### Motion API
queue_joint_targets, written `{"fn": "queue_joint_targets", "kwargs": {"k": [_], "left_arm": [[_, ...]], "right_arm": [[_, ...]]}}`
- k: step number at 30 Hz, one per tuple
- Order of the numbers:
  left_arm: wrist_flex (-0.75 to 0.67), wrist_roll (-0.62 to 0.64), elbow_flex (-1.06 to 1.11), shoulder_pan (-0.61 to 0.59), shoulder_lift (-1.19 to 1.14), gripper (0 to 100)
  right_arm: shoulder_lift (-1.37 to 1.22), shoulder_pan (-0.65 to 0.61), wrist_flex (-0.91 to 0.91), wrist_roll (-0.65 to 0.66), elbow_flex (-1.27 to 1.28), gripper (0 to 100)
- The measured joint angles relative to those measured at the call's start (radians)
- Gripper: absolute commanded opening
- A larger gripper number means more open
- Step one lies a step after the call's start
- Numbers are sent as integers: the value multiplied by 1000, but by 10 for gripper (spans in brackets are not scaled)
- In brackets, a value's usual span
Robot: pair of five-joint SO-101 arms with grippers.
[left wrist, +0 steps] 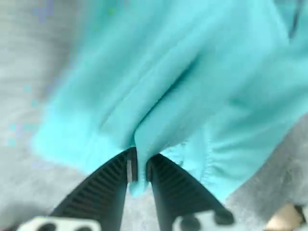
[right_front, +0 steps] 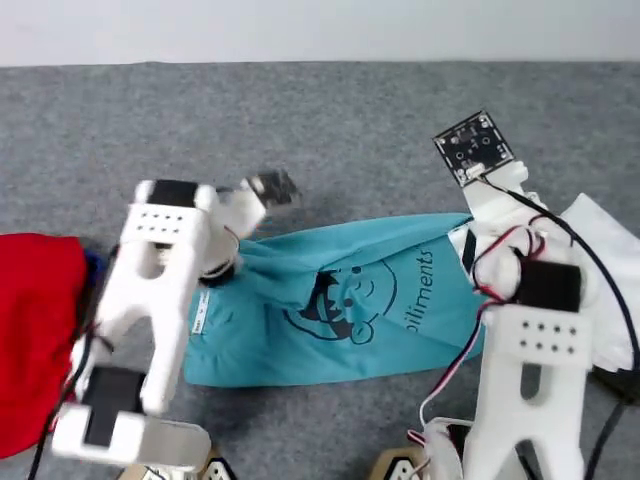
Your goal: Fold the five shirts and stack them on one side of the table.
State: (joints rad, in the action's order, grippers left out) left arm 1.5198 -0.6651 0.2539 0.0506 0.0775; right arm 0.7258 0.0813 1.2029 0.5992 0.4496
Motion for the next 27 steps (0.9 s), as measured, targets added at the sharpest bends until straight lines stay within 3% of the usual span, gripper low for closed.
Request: {"fn": "queue_joint_targets", "kwargs": {"k": [6,12,18,27], "left_arm": [[12,207,-101,-20,259,7],[29,338,-157,-181,445,7],[29,356,-244,-301,605,7],[83,356,-364,-296,612,7]], "right_arm": [[158,0,0,0,0,10],[295,3,2,2,-101,10],[328,2,2,58,-218,10],[330,-21,48,63,-150,10]]}}
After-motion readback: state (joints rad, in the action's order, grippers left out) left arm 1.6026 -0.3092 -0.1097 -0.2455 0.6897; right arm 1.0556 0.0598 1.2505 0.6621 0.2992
